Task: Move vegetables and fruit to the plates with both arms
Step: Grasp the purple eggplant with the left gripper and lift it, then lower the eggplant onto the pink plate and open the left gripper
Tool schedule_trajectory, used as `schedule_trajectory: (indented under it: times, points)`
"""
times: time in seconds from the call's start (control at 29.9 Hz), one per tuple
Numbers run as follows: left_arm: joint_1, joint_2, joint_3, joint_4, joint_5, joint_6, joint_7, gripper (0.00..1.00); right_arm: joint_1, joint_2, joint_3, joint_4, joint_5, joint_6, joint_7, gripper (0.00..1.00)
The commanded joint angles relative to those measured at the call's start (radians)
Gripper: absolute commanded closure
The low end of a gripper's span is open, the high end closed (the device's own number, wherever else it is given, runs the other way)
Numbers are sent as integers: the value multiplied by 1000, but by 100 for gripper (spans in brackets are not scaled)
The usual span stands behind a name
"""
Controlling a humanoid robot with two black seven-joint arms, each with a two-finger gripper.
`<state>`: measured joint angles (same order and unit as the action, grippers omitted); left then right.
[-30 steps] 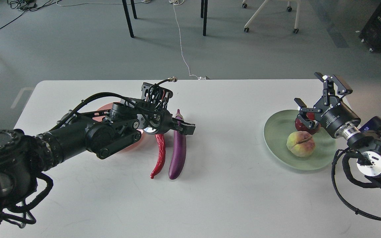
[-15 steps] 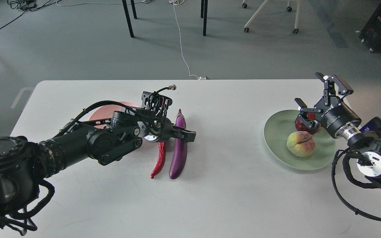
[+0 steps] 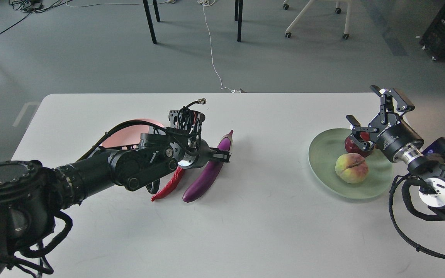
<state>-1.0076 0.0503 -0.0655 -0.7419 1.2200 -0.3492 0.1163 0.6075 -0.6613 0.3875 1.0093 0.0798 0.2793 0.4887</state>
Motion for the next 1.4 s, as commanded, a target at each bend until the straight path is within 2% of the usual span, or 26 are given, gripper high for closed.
schedule_trajectory:
  times: [0.0,0.17,0.3,0.43,0.53,0.6,0.7,0.9,1.04,1.14,1.37]
  points:
    - [-23,-12,-4,-1,-111,30,26,91,-2,0,1,0,0,0,0,2]
    - [-92,9,-2,-1,-261,32,26,91,-2,0,1,0,0,0,0,2]
    - [-147,121,12,-28,-258,-32,0,90,-2,2,1,-2,0,0,0,2]
    - [-158,273,27,-60,-69,-138,-102,90,-2,2,-1,0,0,1,0,2]
    - [-143,362,27,-63,149,-139,-200,89,-2,3,-1,0,0,0,0,2]
    - [-132,404,29,-63,237,-139,-246,89,-2,5,1,0,0,0,0,2]
    - [-88,447,26,-63,262,-137,-257,89,-2,6,-1,0,-2,0,0,2]
    - [-51,460,27,-57,262,-79,-257,85,-2,6,-1,0,0,0,0,2]
    - [-35,451,27,-48,260,-47,-259,61,-2,6,-1,0,-2,0,0,2]
    - [-34,453,27,-43,262,-42,-262,33,-2,6,-1,0,-2,0,0,2]
    - [-40,464,29,-43,265,-47,-290,22,-2,8,-1,3,-2,0,0,2]
